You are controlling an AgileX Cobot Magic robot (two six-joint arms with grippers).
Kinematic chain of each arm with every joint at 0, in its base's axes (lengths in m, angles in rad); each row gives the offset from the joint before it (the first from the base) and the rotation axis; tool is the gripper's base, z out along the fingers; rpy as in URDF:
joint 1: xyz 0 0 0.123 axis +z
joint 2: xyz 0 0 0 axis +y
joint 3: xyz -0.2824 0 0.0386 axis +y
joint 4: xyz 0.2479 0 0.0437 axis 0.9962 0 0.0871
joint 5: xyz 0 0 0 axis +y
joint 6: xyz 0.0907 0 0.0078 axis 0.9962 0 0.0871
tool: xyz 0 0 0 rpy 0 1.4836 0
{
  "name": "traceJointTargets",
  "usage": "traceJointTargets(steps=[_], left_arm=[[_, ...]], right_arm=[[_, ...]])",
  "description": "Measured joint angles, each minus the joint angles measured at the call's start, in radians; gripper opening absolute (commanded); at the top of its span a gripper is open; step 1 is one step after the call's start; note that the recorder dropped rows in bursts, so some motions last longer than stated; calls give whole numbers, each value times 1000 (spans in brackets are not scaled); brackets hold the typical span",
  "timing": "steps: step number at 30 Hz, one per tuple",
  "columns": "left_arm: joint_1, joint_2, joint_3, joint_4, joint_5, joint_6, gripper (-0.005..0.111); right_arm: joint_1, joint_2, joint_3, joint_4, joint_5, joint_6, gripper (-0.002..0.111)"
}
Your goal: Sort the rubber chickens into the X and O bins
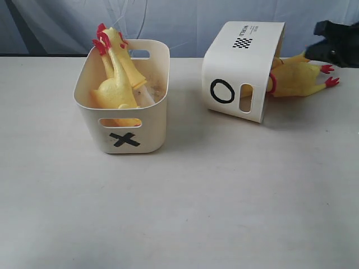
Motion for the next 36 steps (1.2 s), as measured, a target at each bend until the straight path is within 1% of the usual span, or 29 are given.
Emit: traceJointTargets(steps=[2,4,5,6,7,8,10,11,12,13,16,21,22,26,29,30,32,33,36], left_arm=[[0,0,0,0,0,0,0],[0,0,0,0,0,0,0],[0,0,0,0,0,0,0],[0,0,0,0,0,0,0],[0,0,0,0,0,0,0],[0,0,0,0,0,0,0],[0,0,0,0,0,0,0],[0,0,0,0,0,0,0],[0,0,0,0,0,0,0],[0,0,0,0,0,0,0],[0,0,0,0,0,0,0],[0,0,0,0,0,0,0],[0,0,0,0,0,0,0],[0,0,0,0,0,0,0],[0,0,0,0,0,0,0],[0,0,0,0,0,0,0],[0,0,0,0,0,0,0],[0,0,0,0,0,0,0],[0,0,0,0,0,0,0]], right_arm=[[2,47,2,172,185,-133,-1],[4,90,2,271,289,-186,1],[4,104,2,291,294,-186,6],[4,119,2,307,292,-176,14],[4,132,2,317,285,-164,22],[1,144,2,324,277,-158,40],[1,160,2,330,268,-144,69],[1,165,2,332,268,-139,91],[1,170,2,332,266,-133,101],[1,171,2,335,267,-130,104],[1,175,2,335,257,-126,95],[1,175,2,335,194,-126,74],[1,179,2,335,186,-126,68],[24,221,-20,337,158,-122,67],[99,251,-77,339,151,-110,65],[126,254,-100,339,139,-106,58],[180,256,-134,339,99,-92,24],[193,256,-140,339,78,-85,0],[215,260,-147,359,72,6,0]])
